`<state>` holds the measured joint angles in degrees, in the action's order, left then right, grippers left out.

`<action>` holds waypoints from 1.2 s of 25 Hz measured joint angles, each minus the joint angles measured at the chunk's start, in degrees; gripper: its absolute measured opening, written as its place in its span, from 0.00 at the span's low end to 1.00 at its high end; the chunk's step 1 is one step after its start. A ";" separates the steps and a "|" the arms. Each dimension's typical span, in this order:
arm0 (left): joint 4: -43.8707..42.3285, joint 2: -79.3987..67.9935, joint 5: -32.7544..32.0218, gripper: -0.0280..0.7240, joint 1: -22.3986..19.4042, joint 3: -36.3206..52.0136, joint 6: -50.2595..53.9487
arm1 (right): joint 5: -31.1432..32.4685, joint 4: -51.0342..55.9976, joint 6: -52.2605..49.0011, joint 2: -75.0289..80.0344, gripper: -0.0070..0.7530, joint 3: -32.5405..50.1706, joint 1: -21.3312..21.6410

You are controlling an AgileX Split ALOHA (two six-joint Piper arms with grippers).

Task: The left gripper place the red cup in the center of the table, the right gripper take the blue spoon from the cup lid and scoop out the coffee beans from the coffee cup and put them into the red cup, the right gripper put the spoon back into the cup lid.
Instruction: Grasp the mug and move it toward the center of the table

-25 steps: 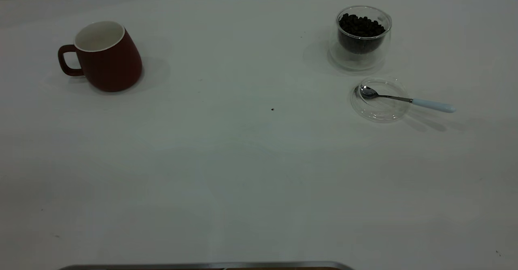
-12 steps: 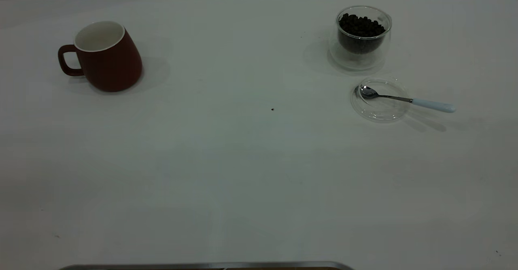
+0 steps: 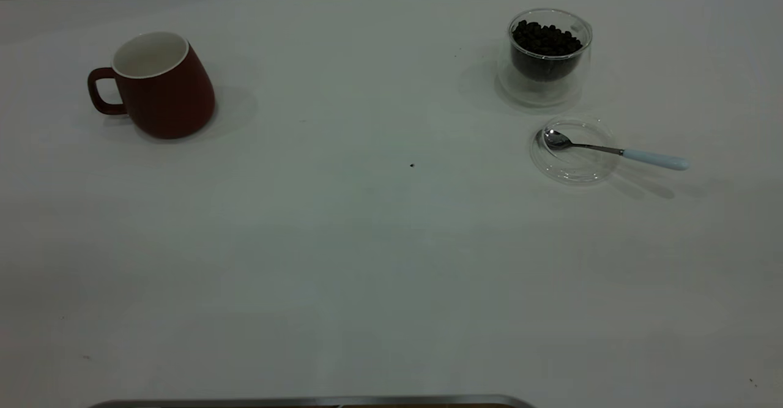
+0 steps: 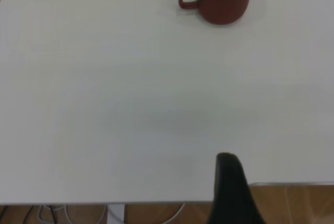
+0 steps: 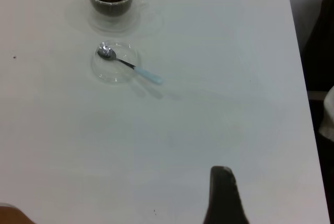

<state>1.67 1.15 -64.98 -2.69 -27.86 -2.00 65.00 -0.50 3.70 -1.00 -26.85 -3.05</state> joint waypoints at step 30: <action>0.58 -76.21 26.92 0.75 0.00 -31.03 -17.05 | 0.00 0.00 -0.05 0.00 0.73 0.00 0.00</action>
<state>2.25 -75.06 -38.06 -2.69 -58.89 -19.05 65.00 -0.50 3.65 -1.00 -26.85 -3.05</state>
